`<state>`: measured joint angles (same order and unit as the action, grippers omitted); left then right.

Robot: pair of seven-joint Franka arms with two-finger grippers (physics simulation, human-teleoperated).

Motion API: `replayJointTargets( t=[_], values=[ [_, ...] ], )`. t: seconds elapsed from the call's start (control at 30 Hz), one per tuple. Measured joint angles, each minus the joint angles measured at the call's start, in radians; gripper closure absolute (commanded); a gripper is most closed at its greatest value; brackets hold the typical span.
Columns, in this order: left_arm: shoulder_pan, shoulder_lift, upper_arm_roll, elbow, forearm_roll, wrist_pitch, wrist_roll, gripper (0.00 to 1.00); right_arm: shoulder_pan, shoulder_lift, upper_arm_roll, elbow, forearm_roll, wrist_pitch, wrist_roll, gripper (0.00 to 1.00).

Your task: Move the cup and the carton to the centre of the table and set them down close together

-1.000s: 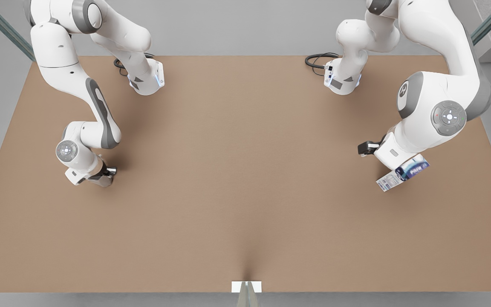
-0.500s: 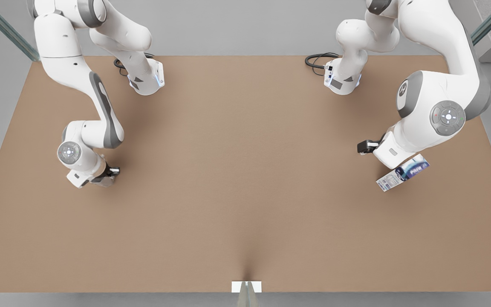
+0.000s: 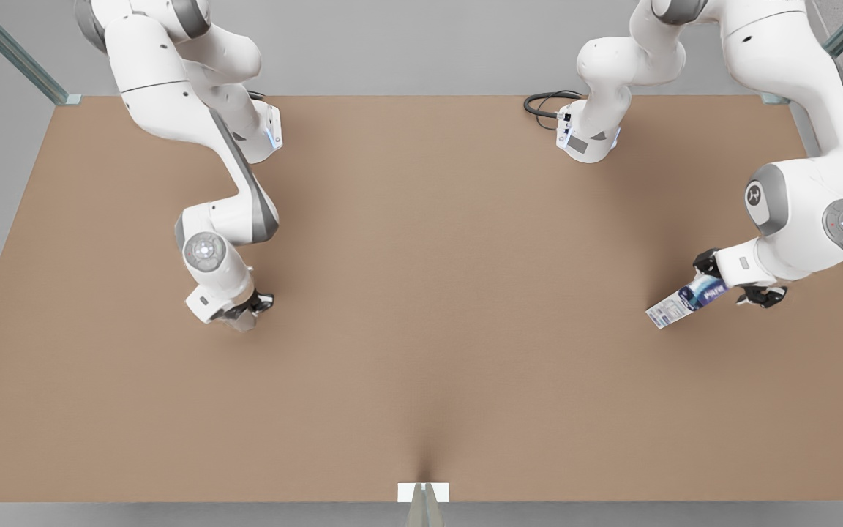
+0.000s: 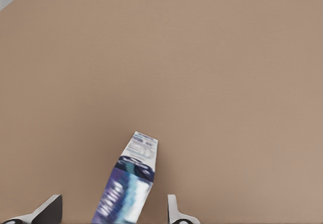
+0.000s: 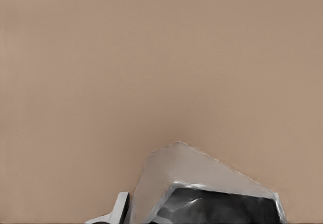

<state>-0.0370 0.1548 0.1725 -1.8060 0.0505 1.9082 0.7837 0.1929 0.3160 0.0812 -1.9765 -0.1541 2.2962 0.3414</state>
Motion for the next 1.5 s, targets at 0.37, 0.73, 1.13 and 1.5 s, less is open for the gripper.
replayJointTargets(
  t=[0.37,0.73,1.13,1.5],
  values=[
    [0.02,0.026,0.011,-0.126,0.015,0.078,0.249,0.0,0.241,0.3,-0.008,0.466,0.051,-0.126,0.206,0.79],
    [0.04,0.083,0.019,-0.133,0.026,0.087,0.255,0.0,0.38,0.695,-0.055,1.022,0.055,-0.214,0.262,0.79],
    [0.054,0.143,0.027,-0.131,0.047,0.089,0.255,0.0,0.426,0.768,-0.052,1.043,0.054,-0.11,0.255,0.79],
    [0.054,0.164,0.027,-0.131,0.067,0.103,0.243,0.0,0.425,0.772,-0.051,1.032,0.061,-0.092,0.229,0.0]
  ],
)
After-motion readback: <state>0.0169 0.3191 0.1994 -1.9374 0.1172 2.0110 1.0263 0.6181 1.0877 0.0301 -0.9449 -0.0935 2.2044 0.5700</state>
